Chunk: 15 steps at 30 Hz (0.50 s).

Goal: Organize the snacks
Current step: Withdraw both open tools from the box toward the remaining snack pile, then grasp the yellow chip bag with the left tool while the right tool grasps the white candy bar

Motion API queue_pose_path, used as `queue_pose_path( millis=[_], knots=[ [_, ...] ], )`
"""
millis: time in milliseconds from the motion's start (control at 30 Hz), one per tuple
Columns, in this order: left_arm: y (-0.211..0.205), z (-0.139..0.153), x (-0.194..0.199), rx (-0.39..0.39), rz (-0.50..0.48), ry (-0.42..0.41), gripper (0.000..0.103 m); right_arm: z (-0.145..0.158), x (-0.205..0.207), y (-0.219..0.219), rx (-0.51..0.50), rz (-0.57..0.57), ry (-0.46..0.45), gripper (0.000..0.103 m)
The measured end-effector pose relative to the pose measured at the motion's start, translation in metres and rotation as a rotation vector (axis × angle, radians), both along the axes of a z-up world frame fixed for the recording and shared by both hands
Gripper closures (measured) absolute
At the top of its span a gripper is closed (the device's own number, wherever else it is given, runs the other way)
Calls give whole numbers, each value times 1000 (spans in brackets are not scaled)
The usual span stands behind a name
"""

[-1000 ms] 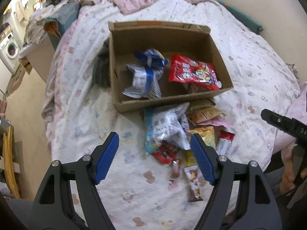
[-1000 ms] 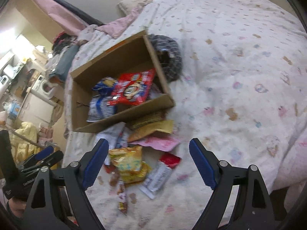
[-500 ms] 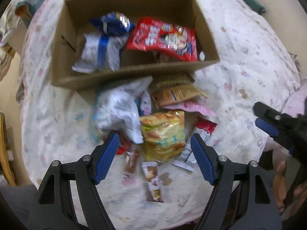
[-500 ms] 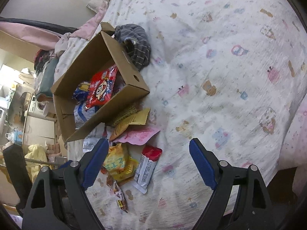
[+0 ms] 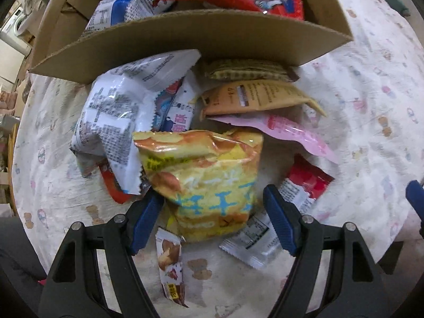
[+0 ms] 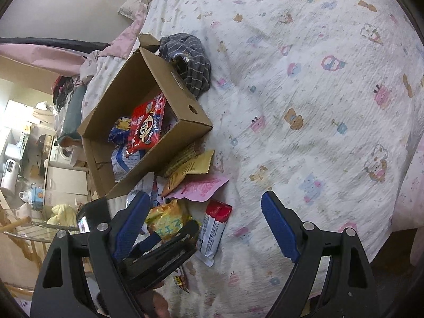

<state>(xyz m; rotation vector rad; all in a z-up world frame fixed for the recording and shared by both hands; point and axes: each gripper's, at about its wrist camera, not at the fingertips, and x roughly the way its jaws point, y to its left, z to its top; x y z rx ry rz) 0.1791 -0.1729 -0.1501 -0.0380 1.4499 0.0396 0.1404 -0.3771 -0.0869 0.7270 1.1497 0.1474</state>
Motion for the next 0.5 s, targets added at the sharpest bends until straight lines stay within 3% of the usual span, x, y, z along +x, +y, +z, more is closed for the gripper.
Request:
queue_pose_path(
  millis=[33, 67, 200, 367, 500],
  knots=[
    [1, -2, 1, -7, 3, 10, 34, 0, 0, 0, 0, 2, 2, 15],
    [2, -1, 2, -21, -2, 13, 47, -1, 1, 0, -2, 4, 4, 15],
    [6, 12, 3, -51, -65, 5, 56, -1, 3, 1, -3, 7, 7, 15],
    [21, 48, -4, -116, -96, -19, 59, -5, 6, 6, -23, 20, 27, 15],
    [46, 75, -9, -117, -122, -57, 58, -17, 8, 21, -56, 68, 86, 15]
  ],
)
